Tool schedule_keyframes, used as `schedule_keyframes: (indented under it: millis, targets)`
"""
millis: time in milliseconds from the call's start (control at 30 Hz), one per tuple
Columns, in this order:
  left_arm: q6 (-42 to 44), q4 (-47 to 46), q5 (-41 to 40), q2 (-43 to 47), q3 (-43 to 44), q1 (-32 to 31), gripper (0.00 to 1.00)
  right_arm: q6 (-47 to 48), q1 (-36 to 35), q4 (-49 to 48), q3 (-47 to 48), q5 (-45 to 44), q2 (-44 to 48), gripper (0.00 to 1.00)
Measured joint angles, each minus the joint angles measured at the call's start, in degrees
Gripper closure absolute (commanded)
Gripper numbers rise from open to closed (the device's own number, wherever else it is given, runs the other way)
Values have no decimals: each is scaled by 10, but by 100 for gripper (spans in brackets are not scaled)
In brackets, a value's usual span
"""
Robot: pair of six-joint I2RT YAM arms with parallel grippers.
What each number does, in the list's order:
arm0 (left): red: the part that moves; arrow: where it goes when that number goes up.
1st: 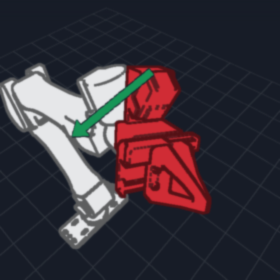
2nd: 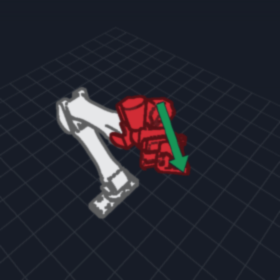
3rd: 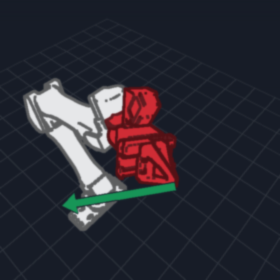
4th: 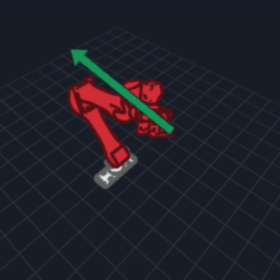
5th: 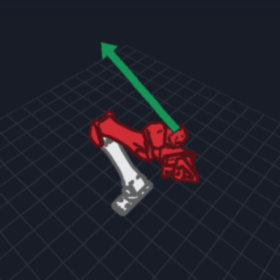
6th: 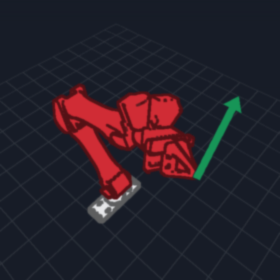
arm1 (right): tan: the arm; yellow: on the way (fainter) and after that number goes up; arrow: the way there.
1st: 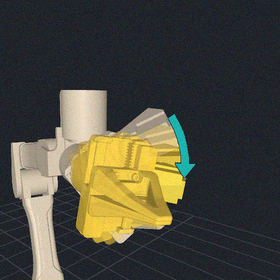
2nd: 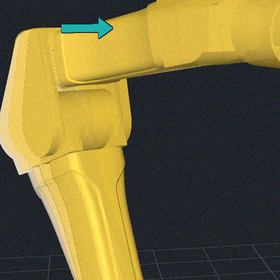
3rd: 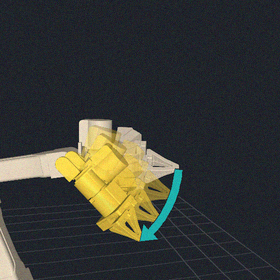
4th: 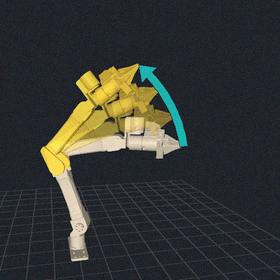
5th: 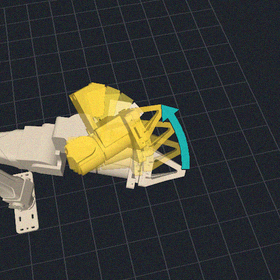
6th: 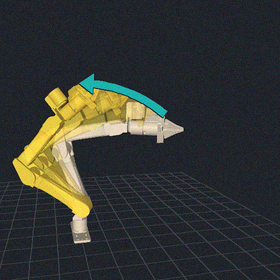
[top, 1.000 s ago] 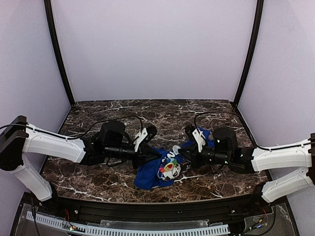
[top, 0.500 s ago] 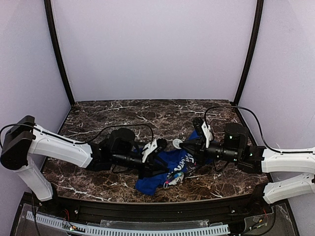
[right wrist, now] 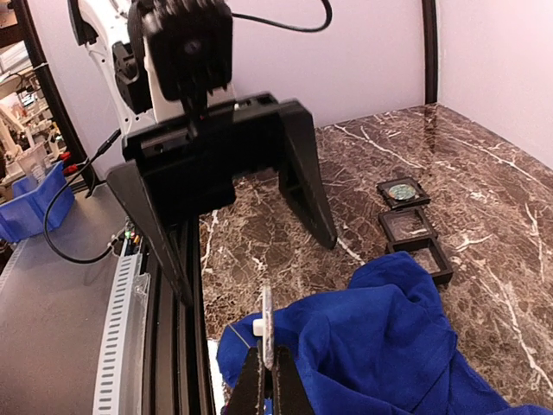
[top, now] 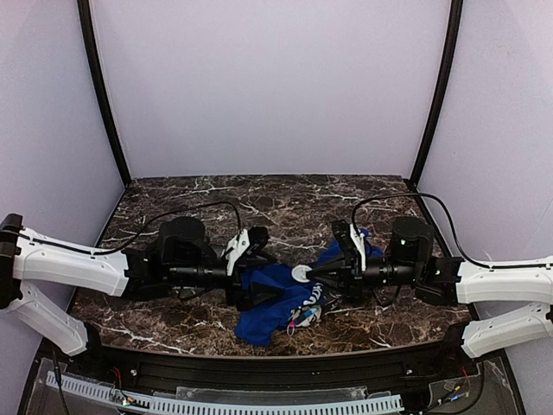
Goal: Remove the brooch from the garment
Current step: Pass from the left arm to the right
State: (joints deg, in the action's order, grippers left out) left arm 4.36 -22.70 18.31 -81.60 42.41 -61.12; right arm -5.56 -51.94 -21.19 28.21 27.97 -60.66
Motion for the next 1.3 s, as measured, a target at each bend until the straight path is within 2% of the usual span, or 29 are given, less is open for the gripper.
schedule_keyframes:
  millis: [233, 467, 833, 1000, 1167, 1300]
  targets:
    - [2, -4, 12, 31, -4, 2, 50, 8, -10, 0, 1, 40, -30, 100]
    - [3, 0, 33, 27, -4, 3, 66, 8, -16, -2, 10, 63, -47, 100]
    - [2, 9, 69, 3, -1, 3, 68, 10, -19, -7, 21, 73, -60, 100]
    - [1, 9, 80, -6, 9, 3, 77, 15, -20, -7, 23, 78, -64, 100]
    - [1, 9, 90, -13, 17, 3, 93, 21, -21, -6, 24, 80, -68, 100]
    - [0, 9, 97, -14, 17, 3, 97, 23, -21, -6, 26, 81, -70, 100]
